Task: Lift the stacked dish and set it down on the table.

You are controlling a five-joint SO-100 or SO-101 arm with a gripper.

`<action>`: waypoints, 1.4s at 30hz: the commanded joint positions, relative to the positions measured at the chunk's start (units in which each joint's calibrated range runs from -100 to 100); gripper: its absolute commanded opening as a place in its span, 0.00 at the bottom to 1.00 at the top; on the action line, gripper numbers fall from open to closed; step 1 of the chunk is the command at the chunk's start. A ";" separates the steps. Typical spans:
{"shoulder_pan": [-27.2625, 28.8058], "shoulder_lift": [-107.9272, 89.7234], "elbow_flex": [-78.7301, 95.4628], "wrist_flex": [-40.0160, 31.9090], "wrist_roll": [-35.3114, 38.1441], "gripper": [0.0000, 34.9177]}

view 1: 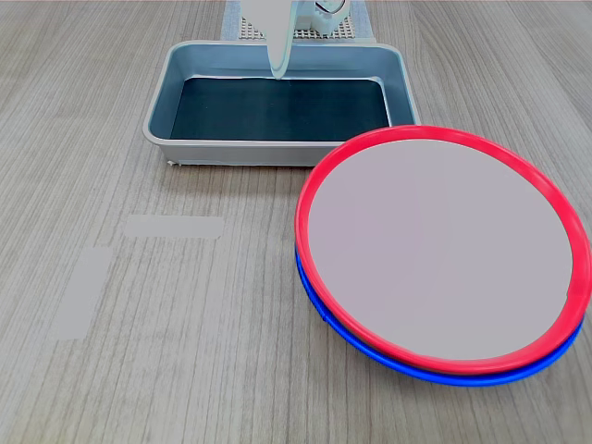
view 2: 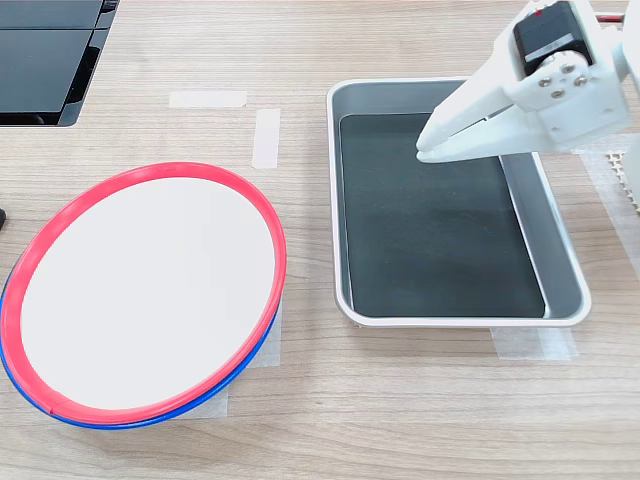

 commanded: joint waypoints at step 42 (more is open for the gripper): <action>-5.13 0.00 -0.36 2.09 3.86 0.01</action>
